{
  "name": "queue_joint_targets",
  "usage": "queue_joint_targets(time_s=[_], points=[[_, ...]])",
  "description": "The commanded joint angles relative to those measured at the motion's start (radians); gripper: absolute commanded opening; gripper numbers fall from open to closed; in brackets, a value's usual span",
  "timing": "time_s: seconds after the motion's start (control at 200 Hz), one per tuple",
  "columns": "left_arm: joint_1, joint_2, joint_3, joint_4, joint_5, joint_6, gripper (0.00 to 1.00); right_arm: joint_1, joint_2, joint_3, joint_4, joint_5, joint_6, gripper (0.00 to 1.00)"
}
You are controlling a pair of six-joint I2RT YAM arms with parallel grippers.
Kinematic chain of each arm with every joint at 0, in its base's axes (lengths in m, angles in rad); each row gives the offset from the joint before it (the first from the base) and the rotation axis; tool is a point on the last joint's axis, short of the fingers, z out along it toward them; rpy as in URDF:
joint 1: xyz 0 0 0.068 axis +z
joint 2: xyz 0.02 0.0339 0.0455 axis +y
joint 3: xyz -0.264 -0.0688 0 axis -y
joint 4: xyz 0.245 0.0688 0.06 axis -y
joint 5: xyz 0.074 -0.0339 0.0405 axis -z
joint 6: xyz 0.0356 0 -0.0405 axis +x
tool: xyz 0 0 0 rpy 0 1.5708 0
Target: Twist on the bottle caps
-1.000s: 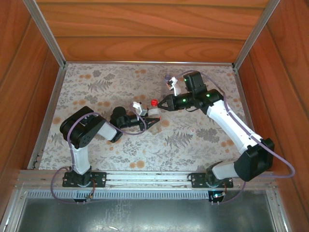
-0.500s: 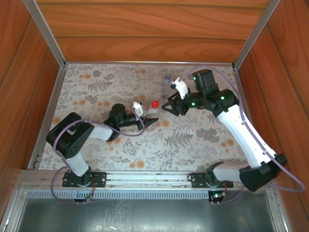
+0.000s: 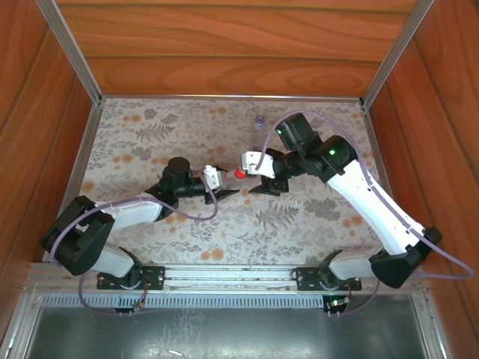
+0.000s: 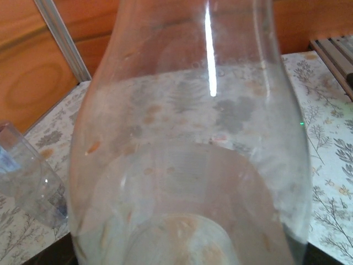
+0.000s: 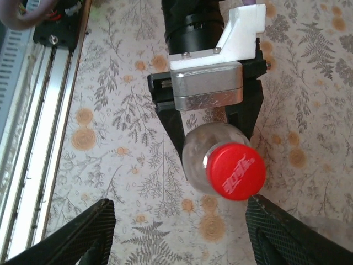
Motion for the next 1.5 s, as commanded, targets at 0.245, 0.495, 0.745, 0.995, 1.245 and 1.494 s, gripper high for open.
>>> queue_joint_targets(time_s=[0.245,0.495,0.745,0.995,1.245,1.494], points=[[0.006,-0.054,-0.014,-0.099,0.066,0.045,0.54,0.049,0.093,0.077,-0.040,0.043,-0.109,0.55],[0.005,-0.060,-0.011,-0.111,0.058,0.051,0.54,0.064,0.137,0.108,-0.068,0.049,-0.099,0.43],[0.004,-0.062,-0.009,-0.113,0.063,0.052,0.54,0.067,0.152,0.113,-0.070,0.076,-0.104,0.42],[0.004,-0.063,-0.006,-0.116,0.038,0.043,0.54,0.070,0.154,0.114,-0.070,0.078,-0.081,0.33],[-0.002,-0.086,0.005,-0.117,-0.138,0.022,0.54,0.075,0.151,0.100,-0.017,0.132,0.121,0.25],[-0.012,-0.111,0.011,-0.116,-0.361,0.021,0.54,0.075,0.141,0.072,0.077,0.224,0.551,0.17]])
